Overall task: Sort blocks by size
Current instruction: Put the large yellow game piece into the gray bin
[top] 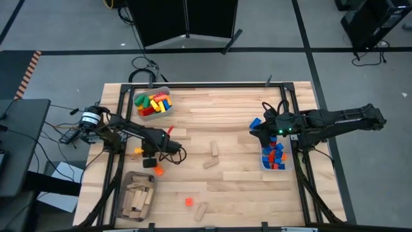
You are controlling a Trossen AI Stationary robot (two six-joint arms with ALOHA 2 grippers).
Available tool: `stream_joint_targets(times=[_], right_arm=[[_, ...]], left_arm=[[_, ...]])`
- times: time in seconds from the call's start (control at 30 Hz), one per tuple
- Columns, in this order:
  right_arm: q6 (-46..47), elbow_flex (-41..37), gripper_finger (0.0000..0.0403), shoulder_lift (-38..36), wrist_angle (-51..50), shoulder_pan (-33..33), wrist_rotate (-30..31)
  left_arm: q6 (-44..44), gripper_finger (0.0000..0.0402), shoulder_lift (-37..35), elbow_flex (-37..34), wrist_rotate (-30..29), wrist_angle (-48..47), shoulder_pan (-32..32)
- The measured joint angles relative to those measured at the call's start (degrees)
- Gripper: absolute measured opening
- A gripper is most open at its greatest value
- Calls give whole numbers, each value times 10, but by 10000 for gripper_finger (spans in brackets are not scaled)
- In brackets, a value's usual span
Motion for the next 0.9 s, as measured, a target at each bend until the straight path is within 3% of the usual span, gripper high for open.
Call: stream_joint_targets(times=[0.17,0.4,0.53,0.7,0.9], right_arm=[[-3,0,201,0,0,0,0],[-3,0,200,0,0,0,0],[-4,0,201,0,0,0,0],[2,0,199,0,0,0,0],[6,0,201,0,10,0,0]], left_arm=[[-14,89,-1,42,-17,4,3],[24,89,-34,168,-44,21,59],[64,89,-79,214,-66,24,141],[87,89,-138,214,-65,17,285],[66,89,-140,213,-19,31,433]])
